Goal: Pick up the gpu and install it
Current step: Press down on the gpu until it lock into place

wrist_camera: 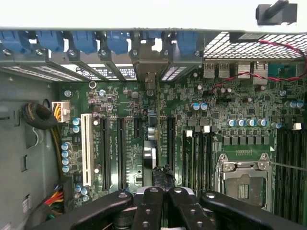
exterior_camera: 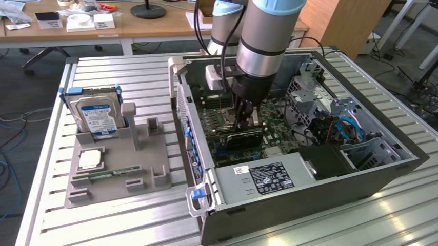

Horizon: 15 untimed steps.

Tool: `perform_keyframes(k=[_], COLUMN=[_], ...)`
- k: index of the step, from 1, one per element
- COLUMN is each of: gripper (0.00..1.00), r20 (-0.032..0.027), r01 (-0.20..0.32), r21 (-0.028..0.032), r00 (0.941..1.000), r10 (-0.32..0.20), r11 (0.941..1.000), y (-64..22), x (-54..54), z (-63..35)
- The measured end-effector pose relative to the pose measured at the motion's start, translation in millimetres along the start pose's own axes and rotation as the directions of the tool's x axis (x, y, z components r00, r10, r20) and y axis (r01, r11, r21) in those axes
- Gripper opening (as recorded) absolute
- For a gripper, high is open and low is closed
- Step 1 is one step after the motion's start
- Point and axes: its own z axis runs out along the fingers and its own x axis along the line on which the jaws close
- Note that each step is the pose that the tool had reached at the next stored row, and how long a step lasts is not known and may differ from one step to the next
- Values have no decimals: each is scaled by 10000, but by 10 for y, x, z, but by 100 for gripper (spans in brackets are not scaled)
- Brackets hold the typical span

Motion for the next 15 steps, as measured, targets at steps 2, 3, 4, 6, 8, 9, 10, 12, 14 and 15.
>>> perform_keyframes(k=[2, 3, 4, 6, 8, 9, 10, 12, 14, 15], gripper=[11, 11, 11, 11, 11, 11, 11, 11, 11, 11], r20=[0, 1, -1, -1, -1, 2, 0, -2, -1, -1], r01=[0, 0, 0, 0, -1, 0, 0, 0, 0, 0], r21=[-1, 0, -1, -1, 0, 1, 0, -1, -1, -1], r00=[10000, 10000, 10000, 10000, 10000, 10000, 10000, 10000, 10000, 10000], r10=[0, 0, 0, 0, 1, 0, 0, 0, 0, 0], r11=[10000, 10000, 10000, 10000, 10000, 10000, 10000, 10000, 10000, 10000], y=[0, 0, 0, 0, 0, 0, 0, 0, 0, 0], x=[1, 2, 2, 2, 2, 2, 2, 2, 2, 2], z=[29, 38, 39, 39, 43, 52, 56, 56, 56, 59])
